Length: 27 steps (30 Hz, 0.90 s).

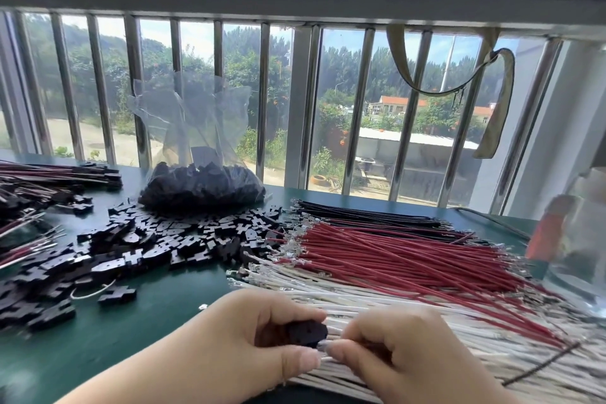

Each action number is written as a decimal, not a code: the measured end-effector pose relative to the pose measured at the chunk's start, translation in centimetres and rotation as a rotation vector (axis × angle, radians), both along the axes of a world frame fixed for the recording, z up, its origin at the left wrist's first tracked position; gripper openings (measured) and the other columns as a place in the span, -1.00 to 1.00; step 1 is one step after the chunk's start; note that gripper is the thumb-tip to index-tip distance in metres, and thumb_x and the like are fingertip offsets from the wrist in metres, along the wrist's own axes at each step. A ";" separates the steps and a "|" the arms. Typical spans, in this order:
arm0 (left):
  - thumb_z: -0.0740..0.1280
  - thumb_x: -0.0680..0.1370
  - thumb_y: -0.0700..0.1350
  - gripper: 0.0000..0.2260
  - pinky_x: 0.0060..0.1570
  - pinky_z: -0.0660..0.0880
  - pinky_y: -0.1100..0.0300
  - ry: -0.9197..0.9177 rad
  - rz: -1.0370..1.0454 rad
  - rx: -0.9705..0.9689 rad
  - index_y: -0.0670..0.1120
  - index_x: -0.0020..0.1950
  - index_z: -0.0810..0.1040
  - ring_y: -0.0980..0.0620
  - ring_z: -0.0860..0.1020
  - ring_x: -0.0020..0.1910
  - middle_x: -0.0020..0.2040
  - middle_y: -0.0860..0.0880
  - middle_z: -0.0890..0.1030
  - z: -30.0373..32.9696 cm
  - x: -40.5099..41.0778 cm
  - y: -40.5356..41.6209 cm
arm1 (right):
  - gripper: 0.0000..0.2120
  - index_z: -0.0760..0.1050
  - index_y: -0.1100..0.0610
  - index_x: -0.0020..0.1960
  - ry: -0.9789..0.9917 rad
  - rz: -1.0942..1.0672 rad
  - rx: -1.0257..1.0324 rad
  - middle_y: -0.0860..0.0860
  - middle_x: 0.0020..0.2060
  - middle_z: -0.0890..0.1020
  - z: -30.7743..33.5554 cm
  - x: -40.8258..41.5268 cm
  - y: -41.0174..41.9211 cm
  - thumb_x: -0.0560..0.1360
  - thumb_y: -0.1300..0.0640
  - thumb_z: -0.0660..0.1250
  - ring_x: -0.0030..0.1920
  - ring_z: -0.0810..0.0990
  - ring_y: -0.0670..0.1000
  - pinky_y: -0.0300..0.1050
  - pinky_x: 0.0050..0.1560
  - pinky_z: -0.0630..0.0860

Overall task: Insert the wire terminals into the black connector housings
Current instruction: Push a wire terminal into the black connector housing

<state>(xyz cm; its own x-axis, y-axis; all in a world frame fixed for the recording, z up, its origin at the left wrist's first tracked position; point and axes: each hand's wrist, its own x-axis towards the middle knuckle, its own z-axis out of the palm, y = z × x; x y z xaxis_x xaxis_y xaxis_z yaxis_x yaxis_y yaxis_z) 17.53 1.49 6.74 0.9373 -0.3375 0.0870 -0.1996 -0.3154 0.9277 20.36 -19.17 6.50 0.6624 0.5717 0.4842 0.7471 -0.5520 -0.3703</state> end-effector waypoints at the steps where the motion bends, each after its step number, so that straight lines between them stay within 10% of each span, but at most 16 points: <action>1: 0.43 0.29 0.18 -0.68 -0.14 0.49 0.42 0.039 -0.019 -0.022 0.35 0.03 0.58 0.24 0.63 -0.14 -0.18 0.13 0.70 0.1 -0.1 0.1 | -0.53 0.53 -0.14 -0.04 -0.019 0.001 0.006 -0.19 -0.28 0.60 0.2 -0.1 0.1 0.31 -0.43 0.10 -0.23 0.55 -0.17 -0.30 -0.25 0.47; 5: 0.41 0.37 -0.08 -0.86 -0.28 0.50 0.41 0.119 0.030 -0.096 0.06 -0.10 0.70 0.07 0.67 -0.26 -0.29 -0.04 0.70 0.1 0.4 0.1 | -0.76 0.61 -0.10 -0.15 -0.175 0.006 0.061 -0.23 -0.35 0.63 0.3 -0.4 -0.2 0.38 -0.23 0.30 -0.34 0.56 -0.25 -0.35 -0.39 0.49; 11: 0.46 0.15 0.14 -0.72 -0.10 0.50 0.19 0.101 0.055 -0.043 0.07 -0.20 0.68 0.06 0.63 -0.30 -0.24 -0.10 0.71 0.1 0.5 0.7 | -0.88 0.60 -0.09 -0.14 0.024 0.074 0.191 -0.32 -0.35 0.62 0.5 -0.7 -0.2 0.33 0.02 0.47 -0.32 0.59 -0.31 -0.53 -0.32 0.42; 18: 0.45 0.23 0.07 -0.85 -0.43 0.38 0.43 0.077 -0.015 -0.070 0.04 -0.29 0.67 0.18 0.51 -0.47 -0.43 0.00 0.62 0.3 0.4 0.0 | -0.92 0.61 -0.02 -0.28 -0.048 0.105 0.205 -0.32 -0.43 0.54 0.2 -0.8 0.1 0.27 0.12 0.49 -0.37 0.53 -0.38 -0.60 -0.33 0.33; 27: 0.46 0.23 0.11 -0.76 -0.23 0.39 0.26 0.100 -0.054 -0.039 0.04 -0.19 0.67 0.09 0.52 -0.31 -0.32 0.02 0.63 0.0 1.1 1.2 | -0.96 0.65 -0.07 -0.22 0.193 0.150 0.102 -0.30 -0.38 0.63 1.9 0.0 -0.1 0.36 0.01 0.50 -0.34 0.60 -0.29 -0.50 -0.31 0.44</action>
